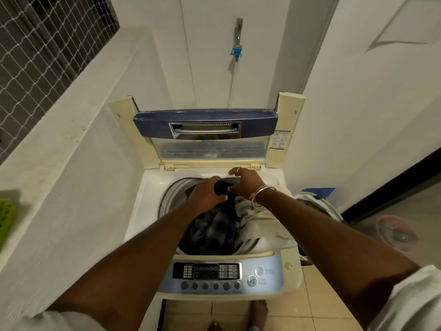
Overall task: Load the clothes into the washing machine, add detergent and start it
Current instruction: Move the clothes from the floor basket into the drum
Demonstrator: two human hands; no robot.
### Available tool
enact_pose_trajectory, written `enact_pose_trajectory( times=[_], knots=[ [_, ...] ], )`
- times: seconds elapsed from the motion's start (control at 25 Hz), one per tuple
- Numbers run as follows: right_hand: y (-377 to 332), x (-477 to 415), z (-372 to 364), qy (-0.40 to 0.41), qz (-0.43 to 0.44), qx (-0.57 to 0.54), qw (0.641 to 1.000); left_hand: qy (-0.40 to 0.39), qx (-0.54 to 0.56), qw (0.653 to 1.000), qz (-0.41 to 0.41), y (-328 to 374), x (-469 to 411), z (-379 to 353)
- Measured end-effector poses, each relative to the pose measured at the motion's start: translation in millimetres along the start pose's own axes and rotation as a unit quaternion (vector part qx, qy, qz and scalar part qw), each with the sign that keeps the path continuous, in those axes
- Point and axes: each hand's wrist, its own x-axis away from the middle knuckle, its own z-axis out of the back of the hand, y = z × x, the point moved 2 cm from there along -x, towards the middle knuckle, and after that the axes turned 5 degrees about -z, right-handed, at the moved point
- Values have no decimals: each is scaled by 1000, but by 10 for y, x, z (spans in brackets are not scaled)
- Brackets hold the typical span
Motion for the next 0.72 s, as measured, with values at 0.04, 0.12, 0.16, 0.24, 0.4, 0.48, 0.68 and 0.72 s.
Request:
enact_pose_trajectory(
  times=[0.04,0.12,0.16,0.24,0.4,0.48,0.68,0.72],
  knots=[
    [114,34,83,25,-9,-8,1000,-23,4,1000,-19,101,-49,-85],
    [378,111,219,79,-23,-5,997,-65,8,997,-44,272,-111,-285],
    [533,156,263,98,-37,9,994,-89,4,995,-48,354,-132,-406],
    [891,220,287,106,-95,25,990,-149,-16,987,-65,506,-174,-675],
    [1568,344,119,43,-163,-19,985,-214,-71,972,-64,651,-271,-1226],
    [1766,456,29,5,-169,-46,985,-218,-101,969,-54,709,-315,-1455],
    [1838,573,-58,20,-117,-43,992,-180,-83,980,-24,742,-458,-1571],
    [1795,569,-50,57,-115,-45,991,-178,-44,983,-27,723,-483,-1542]
  ],
)
